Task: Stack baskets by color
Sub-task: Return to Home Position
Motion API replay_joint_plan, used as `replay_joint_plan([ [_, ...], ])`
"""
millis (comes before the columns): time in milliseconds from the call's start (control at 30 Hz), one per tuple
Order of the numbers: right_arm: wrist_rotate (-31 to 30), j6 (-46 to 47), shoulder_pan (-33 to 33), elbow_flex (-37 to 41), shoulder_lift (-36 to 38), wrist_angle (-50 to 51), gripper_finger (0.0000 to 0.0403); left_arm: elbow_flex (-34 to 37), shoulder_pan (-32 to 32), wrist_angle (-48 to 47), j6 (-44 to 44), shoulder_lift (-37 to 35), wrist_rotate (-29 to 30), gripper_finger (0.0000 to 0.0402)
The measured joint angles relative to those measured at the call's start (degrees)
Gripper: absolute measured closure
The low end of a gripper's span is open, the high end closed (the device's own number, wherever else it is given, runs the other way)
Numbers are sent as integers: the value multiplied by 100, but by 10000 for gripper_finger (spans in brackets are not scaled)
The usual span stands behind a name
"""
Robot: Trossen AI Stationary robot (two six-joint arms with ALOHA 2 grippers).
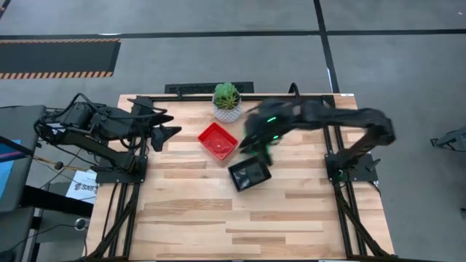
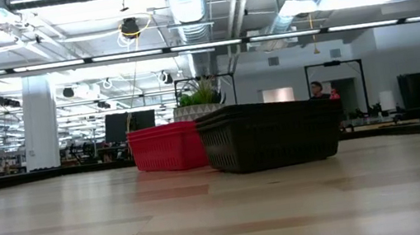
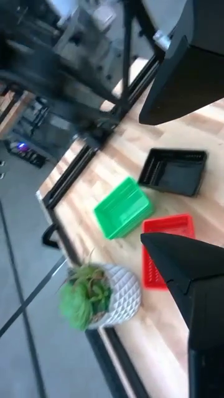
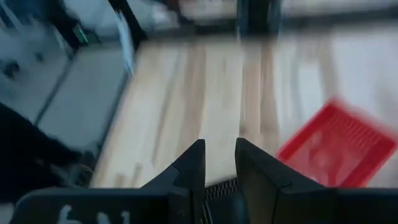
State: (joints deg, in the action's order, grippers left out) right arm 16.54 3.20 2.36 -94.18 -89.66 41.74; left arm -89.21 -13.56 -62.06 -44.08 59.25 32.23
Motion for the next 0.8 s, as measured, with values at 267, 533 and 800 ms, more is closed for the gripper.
replay_joint_plan([
  [267, -285, -179, 35, -42, 1970, 347, 294, 0, -2, 19, 589, 149, -270, 116],
  [533, -744, 301, 319, 2532, 4188, -1493, 294, 651, 179, 1534, 2590, -400, -780, 116],
  [800, -770, 1638, 665, 5816, 6138, -4028, 294, 2598, 341, 2950, 2535, -2365, -1528, 116],
])
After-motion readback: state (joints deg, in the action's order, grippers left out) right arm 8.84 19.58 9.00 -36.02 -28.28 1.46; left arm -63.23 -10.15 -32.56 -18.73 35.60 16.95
